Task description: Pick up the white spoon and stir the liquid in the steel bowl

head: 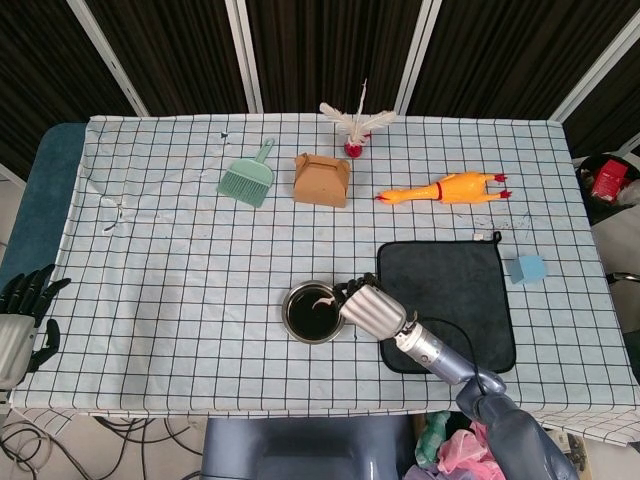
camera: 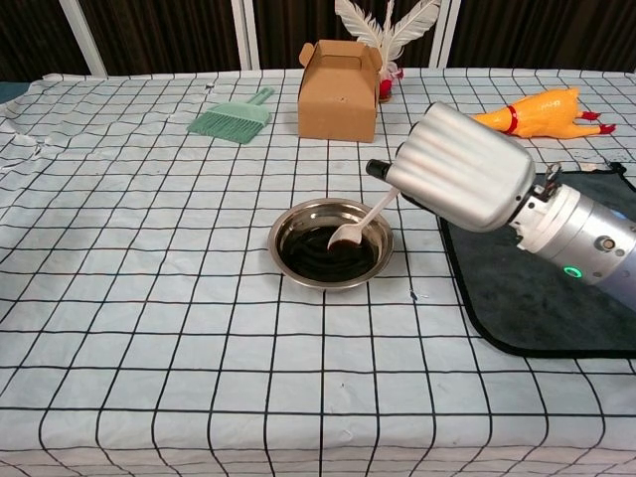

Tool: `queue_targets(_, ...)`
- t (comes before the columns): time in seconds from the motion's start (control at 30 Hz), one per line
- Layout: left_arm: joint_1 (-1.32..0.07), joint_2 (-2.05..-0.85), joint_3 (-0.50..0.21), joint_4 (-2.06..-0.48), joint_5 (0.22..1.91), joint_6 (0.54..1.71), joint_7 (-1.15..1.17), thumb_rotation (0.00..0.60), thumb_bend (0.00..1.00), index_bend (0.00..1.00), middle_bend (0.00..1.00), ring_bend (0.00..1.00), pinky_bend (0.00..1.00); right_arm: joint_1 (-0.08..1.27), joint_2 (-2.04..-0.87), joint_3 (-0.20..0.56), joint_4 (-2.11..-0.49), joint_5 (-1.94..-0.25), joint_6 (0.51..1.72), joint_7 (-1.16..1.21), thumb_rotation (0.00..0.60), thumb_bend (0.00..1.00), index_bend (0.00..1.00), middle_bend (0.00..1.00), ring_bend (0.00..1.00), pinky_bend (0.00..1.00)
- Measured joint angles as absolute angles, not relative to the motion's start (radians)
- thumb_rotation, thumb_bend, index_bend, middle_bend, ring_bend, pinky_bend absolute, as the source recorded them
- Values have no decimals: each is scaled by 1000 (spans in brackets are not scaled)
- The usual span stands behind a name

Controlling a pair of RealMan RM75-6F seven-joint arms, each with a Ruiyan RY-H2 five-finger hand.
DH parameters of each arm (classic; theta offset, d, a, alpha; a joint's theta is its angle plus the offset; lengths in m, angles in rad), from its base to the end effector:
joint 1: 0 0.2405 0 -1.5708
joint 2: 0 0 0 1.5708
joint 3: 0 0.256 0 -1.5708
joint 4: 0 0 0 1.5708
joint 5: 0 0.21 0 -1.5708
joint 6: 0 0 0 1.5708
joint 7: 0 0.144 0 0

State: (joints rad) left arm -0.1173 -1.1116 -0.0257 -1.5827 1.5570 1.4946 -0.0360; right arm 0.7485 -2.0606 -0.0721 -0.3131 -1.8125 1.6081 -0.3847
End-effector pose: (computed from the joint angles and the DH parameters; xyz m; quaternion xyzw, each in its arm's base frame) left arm -0.3055 0.1862 0.1590 -0.6191 -0.3695 -0.4034 0.5634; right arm -0.1580 -0.3275 -0.0597 0.7472 0.2049 0.4162 0.4760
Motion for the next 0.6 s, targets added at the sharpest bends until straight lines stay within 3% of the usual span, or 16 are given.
queue_targets(0.6,-118,-1112,-26,-1584,1557,1494,-32,600,731,153,3,0,0,703,-2021,-125,-370,-1850,1669,-392,600,466,717,831,963,1000)
